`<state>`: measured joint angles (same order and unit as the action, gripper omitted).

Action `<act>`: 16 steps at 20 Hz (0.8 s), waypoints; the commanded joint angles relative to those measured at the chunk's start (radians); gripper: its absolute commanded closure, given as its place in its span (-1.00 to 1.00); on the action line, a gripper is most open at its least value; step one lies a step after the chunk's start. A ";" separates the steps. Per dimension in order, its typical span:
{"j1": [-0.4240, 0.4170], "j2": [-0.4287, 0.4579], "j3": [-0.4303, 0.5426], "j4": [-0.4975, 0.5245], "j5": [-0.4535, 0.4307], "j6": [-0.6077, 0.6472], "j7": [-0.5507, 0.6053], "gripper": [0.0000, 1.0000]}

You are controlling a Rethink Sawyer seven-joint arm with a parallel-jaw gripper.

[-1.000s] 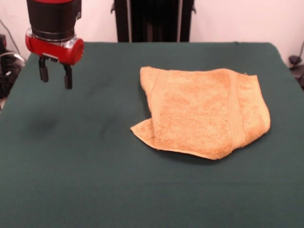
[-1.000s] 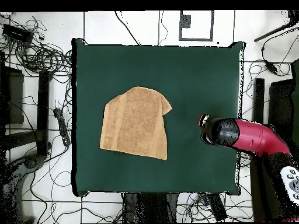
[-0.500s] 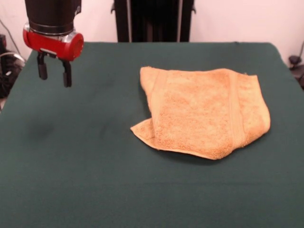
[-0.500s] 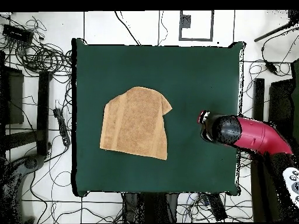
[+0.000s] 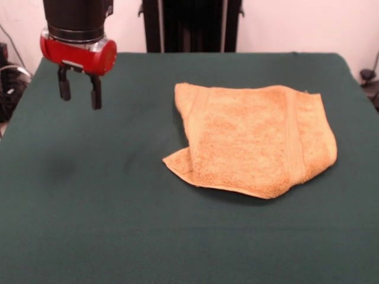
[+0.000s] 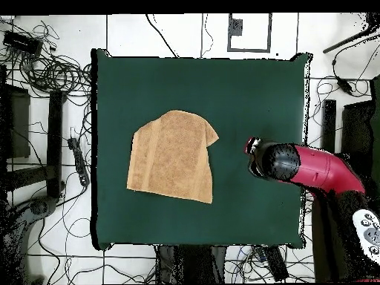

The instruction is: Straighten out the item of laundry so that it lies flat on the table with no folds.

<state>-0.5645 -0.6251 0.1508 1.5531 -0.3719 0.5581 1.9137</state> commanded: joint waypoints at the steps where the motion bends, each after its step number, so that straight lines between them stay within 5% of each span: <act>1: 0.058 0.036 0.076 0.055 0.051 0.063 0.054 -1.00; 16: 0.089 0.040 0.060 0.062 0.062 0.035 0.080 -1.00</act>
<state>-0.5287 -0.6250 0.1508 1.5532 -0.3580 0.5581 1.9137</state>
